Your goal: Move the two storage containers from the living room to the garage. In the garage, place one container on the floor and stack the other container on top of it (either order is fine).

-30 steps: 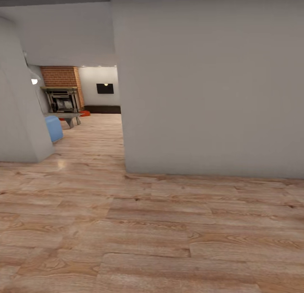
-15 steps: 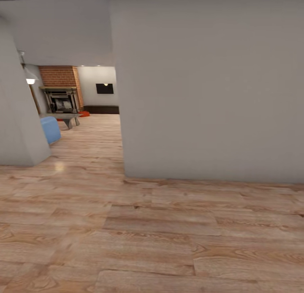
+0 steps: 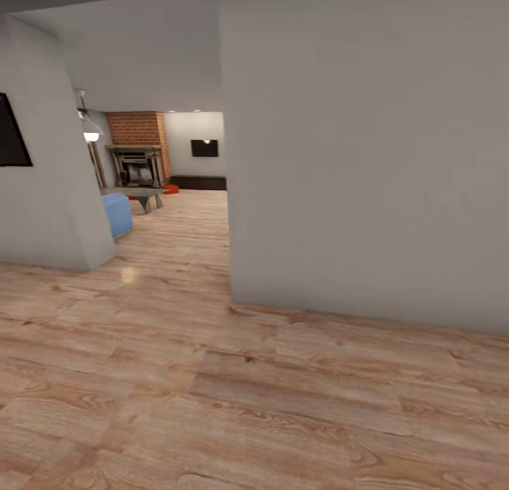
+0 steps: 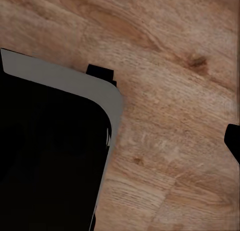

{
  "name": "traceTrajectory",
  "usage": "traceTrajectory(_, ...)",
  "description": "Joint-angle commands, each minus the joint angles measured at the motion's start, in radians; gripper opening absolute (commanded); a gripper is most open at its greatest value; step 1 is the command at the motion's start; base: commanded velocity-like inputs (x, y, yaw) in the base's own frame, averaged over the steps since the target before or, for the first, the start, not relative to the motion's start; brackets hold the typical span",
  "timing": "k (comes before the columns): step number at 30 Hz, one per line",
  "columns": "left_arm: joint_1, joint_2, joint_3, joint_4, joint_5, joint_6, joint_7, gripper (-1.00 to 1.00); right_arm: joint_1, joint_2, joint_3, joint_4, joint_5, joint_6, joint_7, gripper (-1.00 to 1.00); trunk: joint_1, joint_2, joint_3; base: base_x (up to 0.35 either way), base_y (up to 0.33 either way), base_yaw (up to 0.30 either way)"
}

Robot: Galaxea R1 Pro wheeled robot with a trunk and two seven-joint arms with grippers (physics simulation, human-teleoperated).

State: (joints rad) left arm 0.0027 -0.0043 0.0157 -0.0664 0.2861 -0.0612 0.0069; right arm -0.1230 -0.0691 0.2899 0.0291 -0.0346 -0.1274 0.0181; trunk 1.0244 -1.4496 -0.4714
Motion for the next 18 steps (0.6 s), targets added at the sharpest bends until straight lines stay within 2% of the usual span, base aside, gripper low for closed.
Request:
traceTrajectory(1,0.0,0.0,0.001,-0.001,0.004,-0.002,0.0,1.0,-0.001,0.0,0.005,0.003,-0.004,-0.006,0.002,1.0,0.001,0.0,-0.001,0.324,0.0,0.273)
traceTrajectory(18,0.0,0.0,0.001,-0.001,0.004,-0.002,0.001,1.0,-0.001,0.0,0.002,0.003,-0.004,-0.008,0.002,1.0,0.001,0.0,-0.001,0.324,0.0,0.275)
